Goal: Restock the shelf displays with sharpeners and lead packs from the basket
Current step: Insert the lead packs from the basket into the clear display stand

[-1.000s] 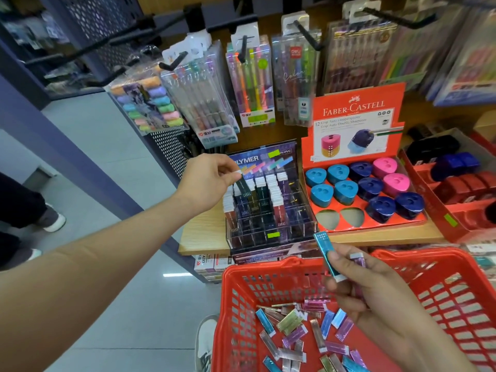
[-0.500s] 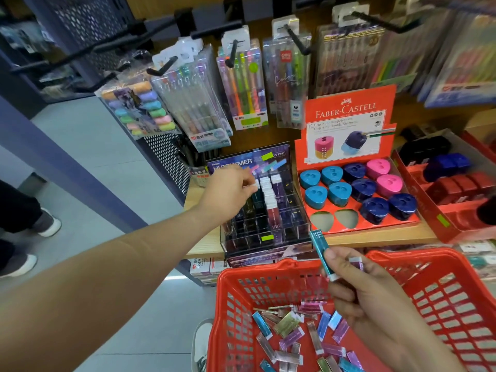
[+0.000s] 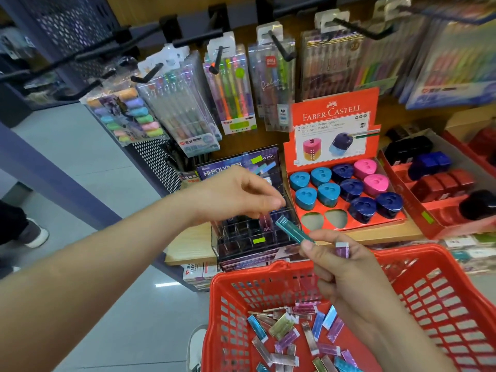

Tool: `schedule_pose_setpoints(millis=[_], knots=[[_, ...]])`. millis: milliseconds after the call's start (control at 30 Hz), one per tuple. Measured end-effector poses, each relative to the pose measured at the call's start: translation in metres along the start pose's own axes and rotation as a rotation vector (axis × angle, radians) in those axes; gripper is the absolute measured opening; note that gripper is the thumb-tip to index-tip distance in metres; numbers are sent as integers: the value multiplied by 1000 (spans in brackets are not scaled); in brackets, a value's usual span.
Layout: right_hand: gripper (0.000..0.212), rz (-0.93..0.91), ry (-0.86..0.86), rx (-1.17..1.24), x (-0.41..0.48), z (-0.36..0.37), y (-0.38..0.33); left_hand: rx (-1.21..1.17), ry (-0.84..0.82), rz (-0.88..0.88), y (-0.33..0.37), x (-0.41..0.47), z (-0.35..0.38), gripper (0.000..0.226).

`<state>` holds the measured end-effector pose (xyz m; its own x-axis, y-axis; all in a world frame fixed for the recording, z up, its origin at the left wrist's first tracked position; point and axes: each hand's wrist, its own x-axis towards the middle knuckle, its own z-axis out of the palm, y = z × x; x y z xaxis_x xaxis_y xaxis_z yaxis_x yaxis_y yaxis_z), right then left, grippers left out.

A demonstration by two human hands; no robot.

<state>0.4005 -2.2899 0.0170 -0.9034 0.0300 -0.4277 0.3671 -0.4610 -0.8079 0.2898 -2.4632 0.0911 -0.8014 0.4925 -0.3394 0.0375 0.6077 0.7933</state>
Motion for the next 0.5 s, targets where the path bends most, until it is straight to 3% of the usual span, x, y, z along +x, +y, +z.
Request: schedule_pose_setpoints(millis=[67,133,333,500], knots=[[19,-35,11,-22,1,3,-2,175,-72,78,2,-6,10,16],[13,-68,35,-49,1,5,-2,173,-44,95,0,-9,20,10],[30,-91,84,74,7,19,-7,-194,-90,-27,-9,-17,35,21],[28,-102,13,-39,8,22,-9,-363,-47,-56,-10,-18,27,33]])
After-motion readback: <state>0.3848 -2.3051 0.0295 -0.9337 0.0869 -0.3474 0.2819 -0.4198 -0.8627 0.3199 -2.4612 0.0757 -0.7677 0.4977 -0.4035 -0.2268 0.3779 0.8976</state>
